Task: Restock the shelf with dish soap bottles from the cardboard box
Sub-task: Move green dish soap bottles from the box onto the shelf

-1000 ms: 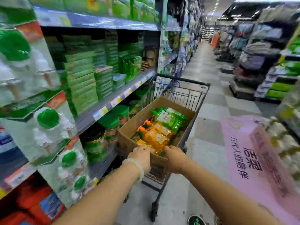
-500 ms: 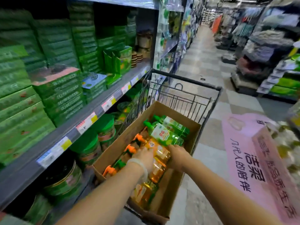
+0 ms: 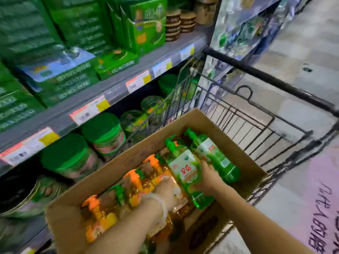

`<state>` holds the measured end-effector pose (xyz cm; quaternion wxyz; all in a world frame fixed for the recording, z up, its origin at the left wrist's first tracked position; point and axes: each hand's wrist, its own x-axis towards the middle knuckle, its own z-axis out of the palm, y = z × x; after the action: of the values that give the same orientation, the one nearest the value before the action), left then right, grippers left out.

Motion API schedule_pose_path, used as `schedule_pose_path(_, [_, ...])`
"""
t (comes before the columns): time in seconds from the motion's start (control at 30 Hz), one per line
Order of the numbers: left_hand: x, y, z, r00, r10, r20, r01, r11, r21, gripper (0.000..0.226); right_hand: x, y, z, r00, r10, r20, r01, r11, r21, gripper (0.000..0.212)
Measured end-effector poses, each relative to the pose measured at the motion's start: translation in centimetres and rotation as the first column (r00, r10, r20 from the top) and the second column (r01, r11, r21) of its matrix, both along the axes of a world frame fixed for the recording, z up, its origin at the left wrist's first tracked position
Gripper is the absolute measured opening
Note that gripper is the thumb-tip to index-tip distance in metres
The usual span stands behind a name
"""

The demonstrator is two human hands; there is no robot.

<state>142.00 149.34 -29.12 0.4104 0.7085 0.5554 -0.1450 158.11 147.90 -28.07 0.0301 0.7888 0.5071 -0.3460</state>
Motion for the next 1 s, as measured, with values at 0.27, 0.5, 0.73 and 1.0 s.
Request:
schedule_pose_path(0.27, [5.6, 1.6, -5.5, 0.799, 0.573, 0.181, -0.530, 0.814, -0.237, 0.072, 3.9, 3.2, -4.8, 0.993, 0.092, -0.076, -0.097, 0.994, -0.054, 0.096])
schedule_pose_path(0.5, [6.0, 2.0, -5.6, 0.588, 0.788, 0.184, -0.674, 0.603, -0.427, 0.057, 5.0, 4.0, -4.7, 0.989, 0.070, -0.130, -0.081, 0.993, -0.084, 0.098])
schedule_pose_path(0.73, [4.6, -0.7, -1.2, 0.485, 0.750, 0.450, -0.726, 0.632, -0.270, 0.090, 4.3, 3.8, -0.9, 0.897, -0.072, -0.436, 0.063, 0.997, -0.034, 0.056])
schedule_pose_path(1.0, [-4.5, -4.3, 4.0, 0.423, 0.724, 0.544, -0.787, 0.591, -0.175, 0.085, -4.9, 1.5, 4.7, 0.839, 0.183, -0.513, -0.121, 0.981, 0.152, 0.055])
